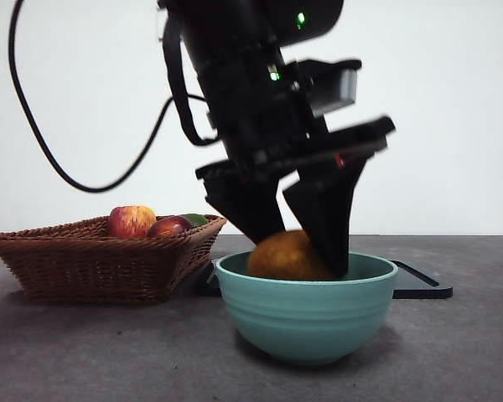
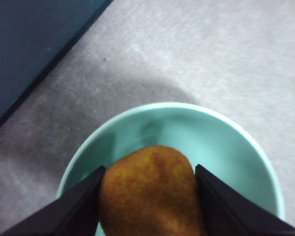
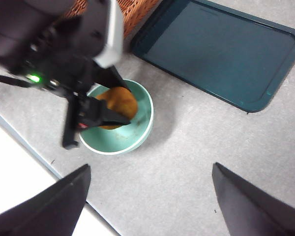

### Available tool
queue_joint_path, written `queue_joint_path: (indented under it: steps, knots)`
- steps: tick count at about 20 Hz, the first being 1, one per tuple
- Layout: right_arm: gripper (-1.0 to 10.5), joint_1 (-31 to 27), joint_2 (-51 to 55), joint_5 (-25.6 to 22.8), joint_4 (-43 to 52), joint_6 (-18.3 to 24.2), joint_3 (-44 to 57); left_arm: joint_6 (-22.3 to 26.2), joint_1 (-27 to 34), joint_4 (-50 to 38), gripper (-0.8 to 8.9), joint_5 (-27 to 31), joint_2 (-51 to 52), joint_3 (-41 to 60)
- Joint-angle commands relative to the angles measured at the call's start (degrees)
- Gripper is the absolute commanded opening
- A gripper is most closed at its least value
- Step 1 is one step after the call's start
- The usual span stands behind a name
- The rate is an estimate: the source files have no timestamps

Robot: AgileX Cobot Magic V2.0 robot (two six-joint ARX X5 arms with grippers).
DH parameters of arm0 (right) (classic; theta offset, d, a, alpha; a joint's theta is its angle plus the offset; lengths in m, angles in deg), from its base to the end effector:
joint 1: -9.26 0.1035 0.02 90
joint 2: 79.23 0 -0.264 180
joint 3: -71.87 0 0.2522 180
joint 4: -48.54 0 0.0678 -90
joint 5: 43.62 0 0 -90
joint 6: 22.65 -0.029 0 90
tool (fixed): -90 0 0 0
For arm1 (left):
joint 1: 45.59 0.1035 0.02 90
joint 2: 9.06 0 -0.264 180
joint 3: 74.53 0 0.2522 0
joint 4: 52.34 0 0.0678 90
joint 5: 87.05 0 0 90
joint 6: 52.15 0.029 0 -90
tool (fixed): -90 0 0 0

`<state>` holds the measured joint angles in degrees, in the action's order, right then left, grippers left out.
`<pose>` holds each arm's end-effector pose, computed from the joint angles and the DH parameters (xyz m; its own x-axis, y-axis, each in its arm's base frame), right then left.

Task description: Pick up the wifruite, put it on the bowl, pick up the plate, put it on desk

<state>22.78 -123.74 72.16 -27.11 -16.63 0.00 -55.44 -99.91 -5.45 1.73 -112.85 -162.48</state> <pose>0.1120 0.0399 0.3344 0.4809 0.5629 -0.6722 -0.5653 0.7851 0.2531 0.2152 -0.3008 0.2050 0.2499 -0.3845 -0.8887 0.7867 0.6157 -0.0452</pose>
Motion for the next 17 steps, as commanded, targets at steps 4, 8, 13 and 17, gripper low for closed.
queue_joint_path:
  steps: [4, 8, 13, 17]
  knots:
    - [4.0, 0.24, -0.37, 0.13, 0.52, -0.50, -1.14, 0.63, -1.20, -1.03, 2.97, 0.39, -3.21, -1.18]
    - [4.0, 0.24, -0.37, 0.13, 0.52, -0.50, -1.14, 0.63, -1.68, -1.05, 3.86, 0.39, -3.19, -1.18]
    - [4.0, 0.24, -0.35, 0.13, 0.50, -0.50, -1.14, -0.26, -1.84, -1.11, 3.84, 0.39, -0.87, -1.20]
    - [4.0, 0.24, -0.37, 0.13, 0.50, -0.50, -1.14, -0.90, -1.11, -1.01, 3.84, 0.39, 5.73, -1.20]
